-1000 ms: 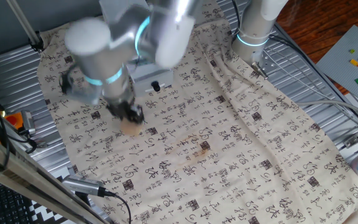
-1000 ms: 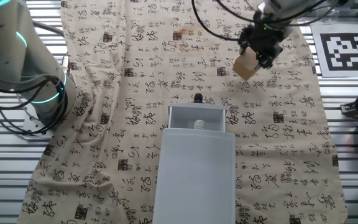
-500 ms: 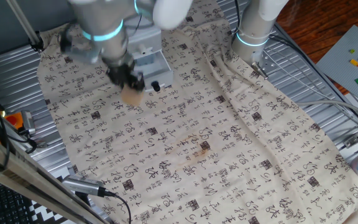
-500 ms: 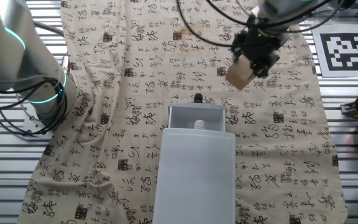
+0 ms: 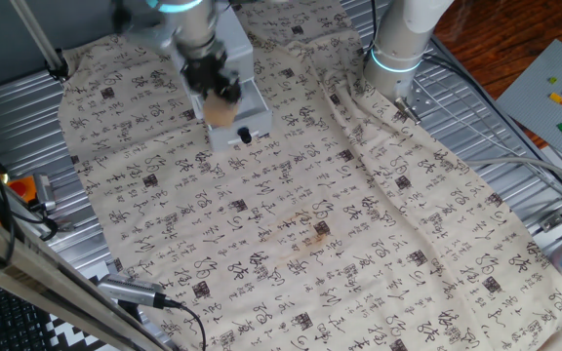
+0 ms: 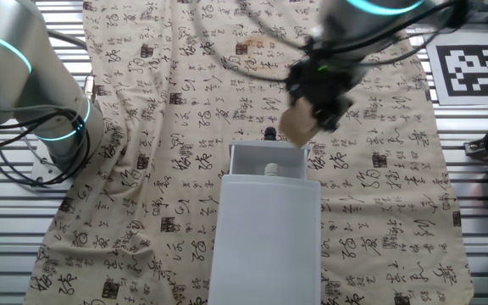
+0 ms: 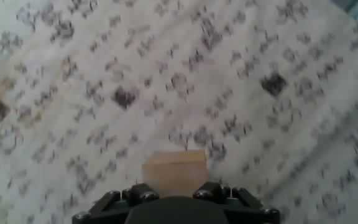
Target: Put things in the drawer
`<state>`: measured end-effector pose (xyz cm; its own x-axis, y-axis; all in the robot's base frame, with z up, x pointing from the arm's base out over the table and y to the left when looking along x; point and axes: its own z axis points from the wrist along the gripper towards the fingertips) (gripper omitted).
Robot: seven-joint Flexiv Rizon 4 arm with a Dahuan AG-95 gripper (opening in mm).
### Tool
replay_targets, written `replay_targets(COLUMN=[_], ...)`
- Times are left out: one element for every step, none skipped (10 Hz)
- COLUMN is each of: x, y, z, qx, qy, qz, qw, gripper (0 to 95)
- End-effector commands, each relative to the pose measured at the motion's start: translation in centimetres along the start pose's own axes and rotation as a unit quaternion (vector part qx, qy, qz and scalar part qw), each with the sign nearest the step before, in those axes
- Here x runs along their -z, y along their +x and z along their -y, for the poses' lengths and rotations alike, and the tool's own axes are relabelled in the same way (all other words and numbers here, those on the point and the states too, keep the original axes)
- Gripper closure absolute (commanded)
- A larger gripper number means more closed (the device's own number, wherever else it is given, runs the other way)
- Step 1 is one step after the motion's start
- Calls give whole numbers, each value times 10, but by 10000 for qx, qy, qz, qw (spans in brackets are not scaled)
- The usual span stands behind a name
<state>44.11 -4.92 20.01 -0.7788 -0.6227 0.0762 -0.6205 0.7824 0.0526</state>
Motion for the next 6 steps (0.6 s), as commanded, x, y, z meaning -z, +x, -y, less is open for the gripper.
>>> replay_targets(x=[0,0,0,0,0,0], y=[6,6,6,6,6,6], z=[0,0,0,0,0,0], qx=[-164,-319,-600,-1036,-1409,-1945], qy=[-61,-65,-58,-60,-104,-145], qz=[-12,-41,-26,-17,10,19], qw=[9998,9995,9982,9946,9900,9808], gripper=[950,950,950,950,950,950])
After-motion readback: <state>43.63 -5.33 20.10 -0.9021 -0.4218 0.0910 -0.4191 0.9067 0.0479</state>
